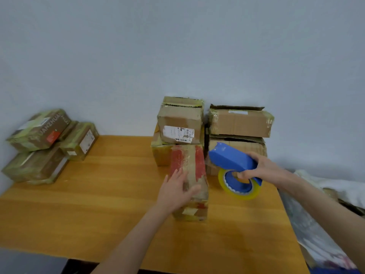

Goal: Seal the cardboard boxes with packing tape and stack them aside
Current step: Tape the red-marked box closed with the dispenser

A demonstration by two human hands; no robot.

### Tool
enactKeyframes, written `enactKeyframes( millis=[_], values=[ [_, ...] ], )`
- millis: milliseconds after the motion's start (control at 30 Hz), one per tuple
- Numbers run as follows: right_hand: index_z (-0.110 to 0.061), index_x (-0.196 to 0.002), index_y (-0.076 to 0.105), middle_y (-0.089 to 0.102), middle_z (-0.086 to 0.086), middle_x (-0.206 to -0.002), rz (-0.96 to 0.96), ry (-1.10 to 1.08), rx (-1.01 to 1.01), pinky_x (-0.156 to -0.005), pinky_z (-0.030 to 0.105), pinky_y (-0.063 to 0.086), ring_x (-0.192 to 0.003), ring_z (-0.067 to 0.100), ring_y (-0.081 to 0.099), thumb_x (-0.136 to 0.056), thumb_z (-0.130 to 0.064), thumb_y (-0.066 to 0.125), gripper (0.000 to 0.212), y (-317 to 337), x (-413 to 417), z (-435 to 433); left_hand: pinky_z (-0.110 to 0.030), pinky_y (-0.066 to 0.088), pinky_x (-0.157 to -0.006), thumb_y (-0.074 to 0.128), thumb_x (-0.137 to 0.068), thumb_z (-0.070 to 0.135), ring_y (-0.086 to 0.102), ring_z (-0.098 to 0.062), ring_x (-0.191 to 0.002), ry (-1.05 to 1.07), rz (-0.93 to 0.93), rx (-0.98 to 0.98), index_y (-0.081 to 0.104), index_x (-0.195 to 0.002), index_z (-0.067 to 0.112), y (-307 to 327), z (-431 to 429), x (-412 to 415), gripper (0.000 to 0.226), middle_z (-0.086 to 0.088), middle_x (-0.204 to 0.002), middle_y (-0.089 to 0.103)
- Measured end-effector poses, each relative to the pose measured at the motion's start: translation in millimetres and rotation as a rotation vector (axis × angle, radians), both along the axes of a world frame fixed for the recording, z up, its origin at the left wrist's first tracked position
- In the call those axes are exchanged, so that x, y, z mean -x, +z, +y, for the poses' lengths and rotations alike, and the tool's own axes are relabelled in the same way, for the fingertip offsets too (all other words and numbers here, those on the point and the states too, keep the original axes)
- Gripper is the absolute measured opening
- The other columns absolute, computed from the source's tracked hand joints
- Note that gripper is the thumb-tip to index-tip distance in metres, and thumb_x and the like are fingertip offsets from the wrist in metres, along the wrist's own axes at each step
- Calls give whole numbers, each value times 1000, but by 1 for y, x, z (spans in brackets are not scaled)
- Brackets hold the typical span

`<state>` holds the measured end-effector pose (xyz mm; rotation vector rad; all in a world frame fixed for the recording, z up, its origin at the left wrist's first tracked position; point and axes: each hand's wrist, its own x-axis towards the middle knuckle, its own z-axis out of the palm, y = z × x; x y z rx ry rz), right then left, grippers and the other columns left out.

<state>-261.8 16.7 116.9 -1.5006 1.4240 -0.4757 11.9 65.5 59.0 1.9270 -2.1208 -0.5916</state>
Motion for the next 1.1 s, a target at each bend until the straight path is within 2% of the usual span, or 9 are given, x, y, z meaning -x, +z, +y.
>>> enactKeyframes(
  millis=[67, 133, 233, 367, 500, 600, 700, 867, 1100],
  values=[
    [-30, -114, 57, 64, -1, -109, 4, 94, 62, -80, 31, 53, -96, 15, 66, -48, -36, 81, 71, 19, -6, 1, -36, 44, -102, 46, -87, 64, 53, -9, -118, 200, 425, 11, 39, -144, 23, 24, -2, 3, 70, 5, -138, 52],
    [-33, -119, 56, 63, -2, -114, -3, 172, 98, -86, 35, 55, -99, 13, 65, -53, -31, 82, 71, 30, -12, 1, -30, 54, -85, 49, -81, 66, 62, -8, -95, 337, 793, -103, 53, -132, 19, 42, -3, 4, 69, 3, -119, 63],
    [-32, -121, 54, 61, -3, -115, 36, 290, 144, -88, 37, 55, -98, 11, 65, -49, -38, 80, 76, 38, -22, 1, -29, 56, -77, 53, -87, 58, 68, -13, -88, 419, 1000, -218, 63, -114, 15, 55, -3, 0, 52, 1, -102, 71],
    [-30, -118, 53, 60, -2, -111, 63, 406, 157, -80, 29, 55, -94, 9, 64, -47, -41, 77, 76, 39, -32, 1, -30, 54, -76, 63, -88, 43, 66, -13, -79, 434, 1056, -226, 71, -95, 16, 56, 1, -2, 29, 2, -84, 73],
    [-29, -116, 52, 60, -3, -109, 81, 490, 146, -75, 23, 54, -90, 5, 64, -51, -40, 79, 72, 36, -39, 2, -28, 51, -69, 70, -87, 24, 60, -13, -65, 476, 1033, -208, 72, -82, 9, 49, 5, -6, 16, 2, -66, 68],
    [-38, -116, 51, 61, -12, -108, 130, 510, 189, -76, 24, 54, -92, 4, 64, -50, -59, 76, 72, 36, -48, 6, -20, 50, -56, 66, -90, 17, 60, -11, -60, 529, 964, -198, 70, -80, 9, 45, 6, -8, 13, -1, -66, 68],
    [-50, -118, 46, 57, -22, -110, 287, 540, 307, -82, 26, 53, -97, 3, 59, -52, -73, 63, 73, 36, -56, 7, -17, 46, -51, 60, -94, 15, 60, -11, -61, 536, 894, -224, 69, -85, 9, 42, 7, -7, 14, -3, -71, 67],
    [-48, -126, 41, 56, -20, -110, 456, 601, 382, -81, 34, 55, -96, 6, 57, -51, -72, 55, 81, 33, -57, 12, -17, 46, -49, 60, -94, 19, 62, -10, -64, 566, 855, -249, 68, -86, 9, 40, 11, -9, 15, -7, -80, 69],
    [-51, -126, 37, 56, -23, -106, 467, 618, 369, -81, 32, 54, -94, 3, 57, -55, -63, 60, 76, 29, -44, 18, -20, 49, -54, 65, -91, 21, 62, -9, -64, 547, 853, -264, 68, -83, 10, 40, 20, -25, 13, -2, -72, 67]
  ],
)
